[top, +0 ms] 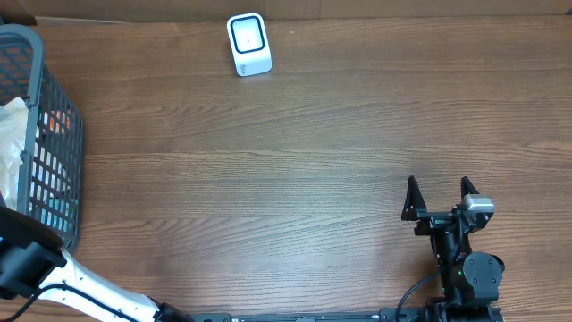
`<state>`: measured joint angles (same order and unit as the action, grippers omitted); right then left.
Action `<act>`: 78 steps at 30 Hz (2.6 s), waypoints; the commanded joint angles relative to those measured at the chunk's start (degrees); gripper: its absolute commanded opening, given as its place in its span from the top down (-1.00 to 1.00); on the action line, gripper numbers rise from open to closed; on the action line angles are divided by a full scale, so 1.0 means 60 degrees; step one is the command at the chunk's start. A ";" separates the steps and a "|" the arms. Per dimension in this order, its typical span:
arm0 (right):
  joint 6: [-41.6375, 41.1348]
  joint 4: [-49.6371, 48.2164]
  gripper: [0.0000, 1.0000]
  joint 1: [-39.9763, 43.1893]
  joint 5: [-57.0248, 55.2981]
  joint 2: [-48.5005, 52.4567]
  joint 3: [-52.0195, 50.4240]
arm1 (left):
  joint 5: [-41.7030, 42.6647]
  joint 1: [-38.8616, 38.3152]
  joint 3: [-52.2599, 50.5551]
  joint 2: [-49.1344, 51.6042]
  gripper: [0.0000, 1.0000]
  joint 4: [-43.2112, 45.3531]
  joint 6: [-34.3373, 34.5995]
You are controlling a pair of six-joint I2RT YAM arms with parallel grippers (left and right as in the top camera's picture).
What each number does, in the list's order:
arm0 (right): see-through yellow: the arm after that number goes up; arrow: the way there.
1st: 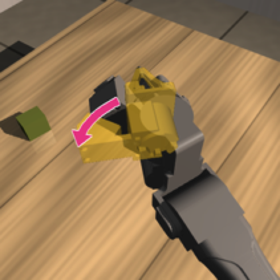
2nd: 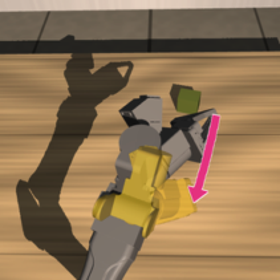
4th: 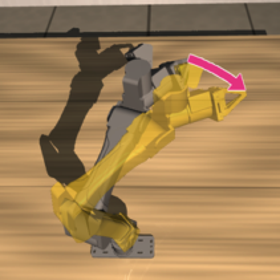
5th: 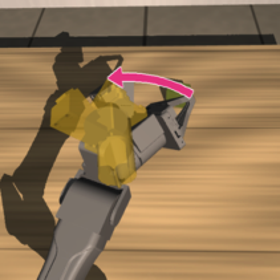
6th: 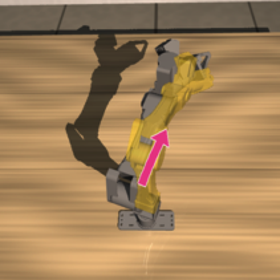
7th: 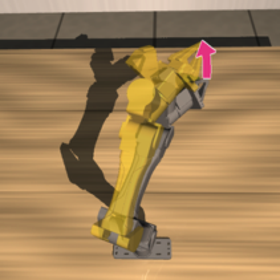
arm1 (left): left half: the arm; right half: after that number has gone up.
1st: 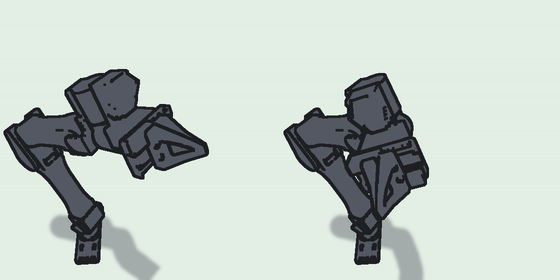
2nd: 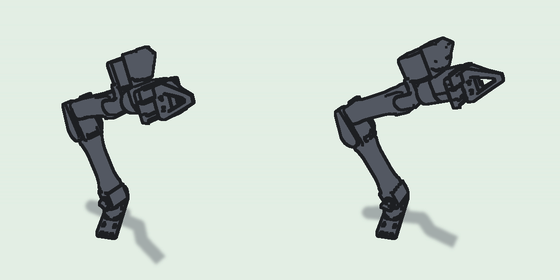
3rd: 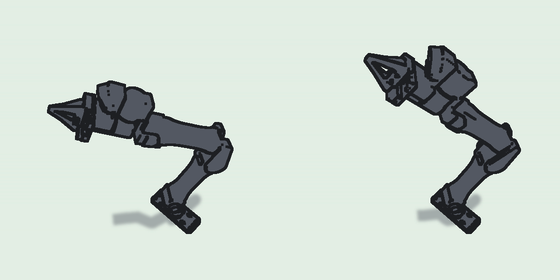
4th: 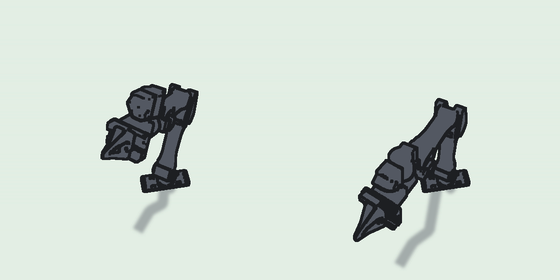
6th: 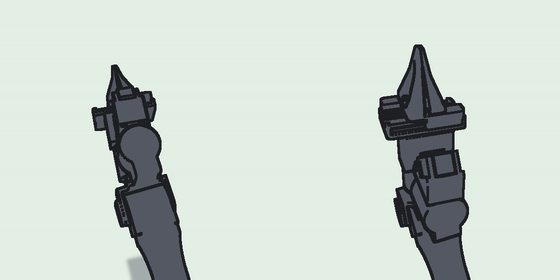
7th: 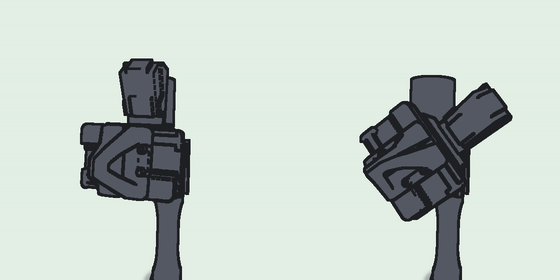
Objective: Scan the item barcode
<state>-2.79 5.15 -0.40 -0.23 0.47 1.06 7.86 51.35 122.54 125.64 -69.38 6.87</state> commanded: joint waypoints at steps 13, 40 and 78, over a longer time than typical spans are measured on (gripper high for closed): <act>0.0047 -0.0055 -0.99 0.0022 -0.0051 -0.0051 -0.0098 | -0.0313 -0.0091 -0.3989 -0.0051 -0.99 0.3136 -0.1636; 0.0047 -0.0055 -0.99 0.0022 -0.0051 -0.0051 -0.0098 | -0.0306 -0.0087 -0.4641 -0.0124 0.92 0.3279 -0.1749; 0.0047 -0.0055 -0.99 0.0022 -0.0051 -0.0051 -0.0098 | 0.1672 -0.0368 -0.1341 -0.0138 -0.78 0.0466 -0.0499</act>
<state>-2.79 5.15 -0.40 -0.25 0.47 1.06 14.85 50.28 119.02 124.79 -68.12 3.31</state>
